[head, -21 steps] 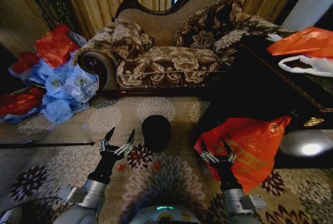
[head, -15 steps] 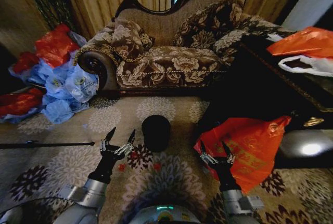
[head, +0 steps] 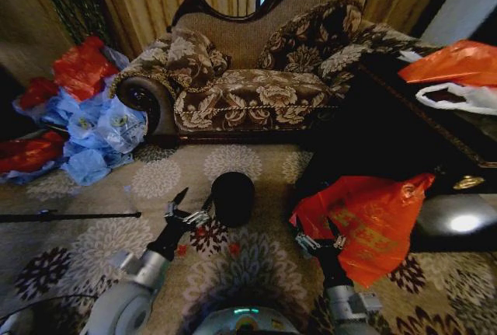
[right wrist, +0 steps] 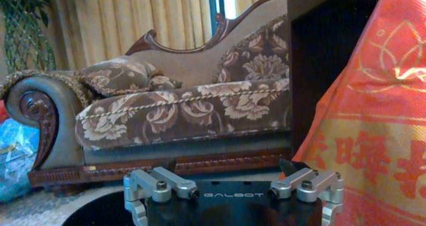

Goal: Place a garbage bag over the trash bin.

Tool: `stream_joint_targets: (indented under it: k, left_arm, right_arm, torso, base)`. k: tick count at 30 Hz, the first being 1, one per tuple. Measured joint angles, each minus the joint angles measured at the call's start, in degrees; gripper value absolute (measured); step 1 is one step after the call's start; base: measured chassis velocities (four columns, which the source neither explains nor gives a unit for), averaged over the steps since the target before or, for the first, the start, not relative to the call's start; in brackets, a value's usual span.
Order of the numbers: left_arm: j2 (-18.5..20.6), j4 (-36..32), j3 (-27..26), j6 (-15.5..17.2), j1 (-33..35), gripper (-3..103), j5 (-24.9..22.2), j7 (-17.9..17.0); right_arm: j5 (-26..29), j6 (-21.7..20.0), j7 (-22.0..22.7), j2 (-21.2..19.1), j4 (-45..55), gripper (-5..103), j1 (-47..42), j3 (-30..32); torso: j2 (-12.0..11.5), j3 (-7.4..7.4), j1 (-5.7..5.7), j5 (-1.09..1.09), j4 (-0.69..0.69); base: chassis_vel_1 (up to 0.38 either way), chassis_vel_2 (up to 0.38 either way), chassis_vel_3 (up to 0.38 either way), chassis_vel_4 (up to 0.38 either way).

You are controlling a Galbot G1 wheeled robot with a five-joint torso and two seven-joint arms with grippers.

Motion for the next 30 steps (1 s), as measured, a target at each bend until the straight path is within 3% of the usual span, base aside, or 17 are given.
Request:
stream_joint_targets:
  k: [3,4,8,9,10,12,13,15,16,17,20,24,27,30]
  left_arm:
    - [6.2,1.7,8.7,3.1,-10.6,93,-8.1,0.1]
    - [6.2,1.7,8.7,3.1,-10.6,93,-8.1,0.1]
    - [7.8,6.3,22.9,5.5,-25.5,90,-15.7,-1.6]
    - [7.8,6.3,22.9,5.5,-25.5,90,-15.7,-1.6]
    - [7.3,8.3,28.7,6.2,-32.9,89,-18.8,-2.7]
    - [4.9,10.1,35.4,7.5,-41.8,86,-23.9,-4.3]
    - [4.9,10.1,35.4,7.5,-41.8,86,-23.9,-4.3]
    - [2.3,11.2,40.1,8.6,-47.5,85,-28.4,-6.0]
    - [-1.3,12.2,46.4,9.4,-53.4,84,-33.8,-8.1]
    - [-1.3,12.2,46.4,9.4,-53.4,84,-33.8,-8.1]
    - [-6.4,14.0,52.9,10.1,-59.0,83,-40.0,-10.4]
    - [-10.2,15.1,54.9,10.3,-60.7,83,-43.3,-11.7]
    - [-15.7,16.7,56.8,10.3,-62.8,80,-49.8,-15.0]
    - [-17.5,17.5,57.3,10.3,-63.4,78,-51.6,-16.3]
  right_arm:
    - [-0.1,0.1,0.1,-0.5,-1.8,100,0.5,-0.1]
    - [-0.1,0.1,0.1,-0.5,-1.8,100,0.5,-0.1]
    - [-0.2,0.2,0.3,0.0,-3.9,100,1.5,0.0]
    - [-0.2,0.2,0.3,0.0,-3.9,100,1.5,0.0]
    - [-0.3,0.3,0.3,0.0,-4.2,100,1.7,0.4]
    - [-0.6,0.5,0.4,-0.1,-4.6,100,1.7,1.0]
    - [-0.6,0.5,0.4,-0.1,-4.6,100,1.7,1.0]
    - [-0.6,0.7,0.7,-0.3,-5.3,100,1.8,1.3]
    - [-0.6,1.2,1.1,-0.4,-6.2,100,2.1,1.5]
    - [-0.6,1.2,1.1,-0.4,-6.2,100,2.1,1.5]
    - [-0.2,1.3,1.6,-0.4,-6.6,100,2.3,1.8]
    - [0.1,1.3,1.8,-0.4,-6.8,100,2.4,2.1]
    - [0.5,1.4,2.3,-0.8,-7.4,100,2.6,2.5]
    - [0.8,1.4,2.5,-1.0,-7.6,100,2.8,2.6]
  torso:
    - [0.0,0.00,0.00,0.03,-0.02]
    - [0.0,0.00,0.00,0.03,-0.02]
    - [0.0,0.00,0.00,-0.01,0.00]
    - [0.0,0.00,0.00,-0.01,0.00]
    - [0.0,0.01,0.00,0.01,-0.01]
    - [0.0,0.01,0.01,0.02,-0.02]
    - [0.0,0.01,0.01,0.02,-0.02]
    - [0.0,0.00,0.00,0.03,-0.01]
    - [0.0,0.00,0.01,0.02,-0.02]
    - [0.0,0.00,0.01,0.02,-0.02]
    - [0.0,0.00,0.00,0.05,-0.02]
    - [0.0,0.00,0.00,0.01,-0.01]
    - [0.0,0.00,0.00,0.03,-0.01]
    - [0.0,0.00,0.00,0.02,0.00]
  base:
    - [0.000,0.000,0.000,0.000]
    - [0.000,0.000,0.000,0.000]
    - [0.000,0.000,0.000,0.000]
    - [0.000,0.000,0.000,0.000]
    - [0.000,0.000,0.000,0.000]
    - [0.000,0.000,0.000,0.000]
    - [0.000,0.000,0.000,0.000]
    - [0.000,0.000,0.000,0.000]
    - [0.000,0.000,0.000,0.000]
    - [0.000,0.000,0.000,0.000]
    - [0.000,0.000,0.000,0.000]
    - [0.000,0.000,0.000,0.000]
    - [0.000,0.000,0.000,0.000]
    - [0.000,0.000,0.000,0.000]
